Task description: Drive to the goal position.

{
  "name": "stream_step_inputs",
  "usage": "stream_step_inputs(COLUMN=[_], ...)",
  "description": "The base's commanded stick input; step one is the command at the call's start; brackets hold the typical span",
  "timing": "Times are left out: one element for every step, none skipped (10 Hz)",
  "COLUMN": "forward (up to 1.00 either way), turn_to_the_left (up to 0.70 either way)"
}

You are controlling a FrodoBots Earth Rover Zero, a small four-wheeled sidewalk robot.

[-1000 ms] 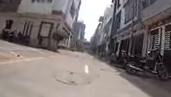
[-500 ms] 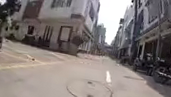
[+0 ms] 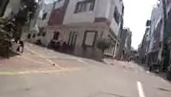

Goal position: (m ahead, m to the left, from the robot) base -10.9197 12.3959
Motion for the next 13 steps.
stream_step_inputs(forward=[1.00,1.00,1.00,1.00,1.00,1.00,1.00,1.00,1.00,1.00,1.00,1.00,1.00], turn_to_the_left=[0.00,0.00,0.00,0.00,0.00,0.00,0.29,0.40,0.40,0.40,0.40,0.22,0.00])
